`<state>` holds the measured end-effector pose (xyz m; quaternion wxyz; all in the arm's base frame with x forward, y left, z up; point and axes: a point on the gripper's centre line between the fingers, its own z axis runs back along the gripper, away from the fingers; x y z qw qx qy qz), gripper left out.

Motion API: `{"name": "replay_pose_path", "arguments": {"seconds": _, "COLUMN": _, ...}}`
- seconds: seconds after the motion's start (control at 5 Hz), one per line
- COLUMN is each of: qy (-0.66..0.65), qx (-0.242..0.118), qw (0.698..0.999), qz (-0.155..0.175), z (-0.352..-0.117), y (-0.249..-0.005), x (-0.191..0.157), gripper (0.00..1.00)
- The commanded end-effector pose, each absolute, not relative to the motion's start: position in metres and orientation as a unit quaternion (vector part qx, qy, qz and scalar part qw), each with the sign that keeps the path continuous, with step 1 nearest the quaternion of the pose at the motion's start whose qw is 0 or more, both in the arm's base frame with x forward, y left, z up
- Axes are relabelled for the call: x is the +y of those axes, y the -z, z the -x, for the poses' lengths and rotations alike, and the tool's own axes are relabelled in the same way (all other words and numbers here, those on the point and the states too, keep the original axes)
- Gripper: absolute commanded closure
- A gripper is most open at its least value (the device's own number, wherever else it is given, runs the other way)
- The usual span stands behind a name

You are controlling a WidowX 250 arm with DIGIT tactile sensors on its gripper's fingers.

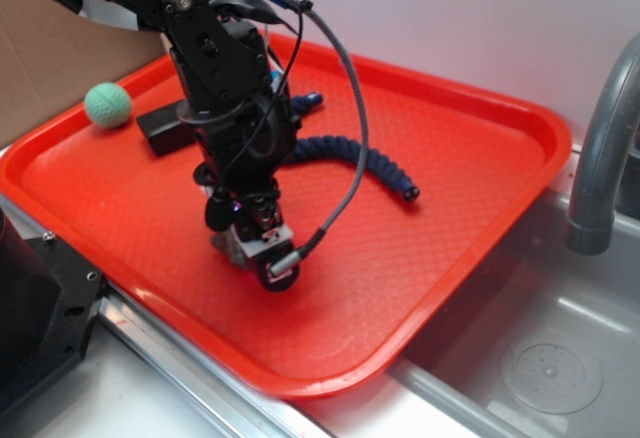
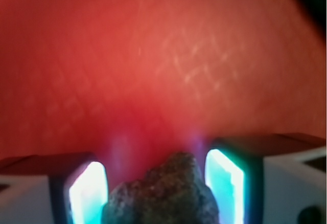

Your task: Grab the rock.

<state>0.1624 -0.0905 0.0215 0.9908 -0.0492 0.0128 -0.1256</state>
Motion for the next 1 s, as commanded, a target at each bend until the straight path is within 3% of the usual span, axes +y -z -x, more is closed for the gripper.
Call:
{"name": "replay_pose_path", "arguments": {"seconds": 0.0, "qy": 0.093, "qx": -0.037, "qw": 0.991, "qz": 0.088, "z": -0.179, "y": -0.119, "x": -0.060, "gripper": 1.00}}
{"name": "replay_pose_path", "arguments": {"seconds": 0.2, "qy": 0.056, "qx": -0.094, "qw": 0.993, "qz": 0.044, "z": -0.191, "y": -0.171, "x": -0.019, "gripper": 1.00}}
{"name": "replay_pose_path", "arguments": {"seconds": 0.4, "qy": 0.018, "qx": -0.084, "qw": 0.996, "qz": 0.005, "z": -0.194, "y": -0.223, "x": -0.005, "gripper": 1.00}}
{"name": "replay_pose_path", "arguments": {"seconds": 0.6, "qy": -0.016, "qx": -0.045, "qw": 0.999, "qz": -0.006, "z": -0.198, "y": -0.261, "x": 0.011, "gripper": 1.00}}
{"name": "replay_pose_path", "arguments": {"seconds": 0.8, "qy": -0.003, "qx": -0.026, "qw": 1.000, "qz": -0.007, "z": -0.202, "y": -0.243, "x": 0.012, "gripper": 1.00}}
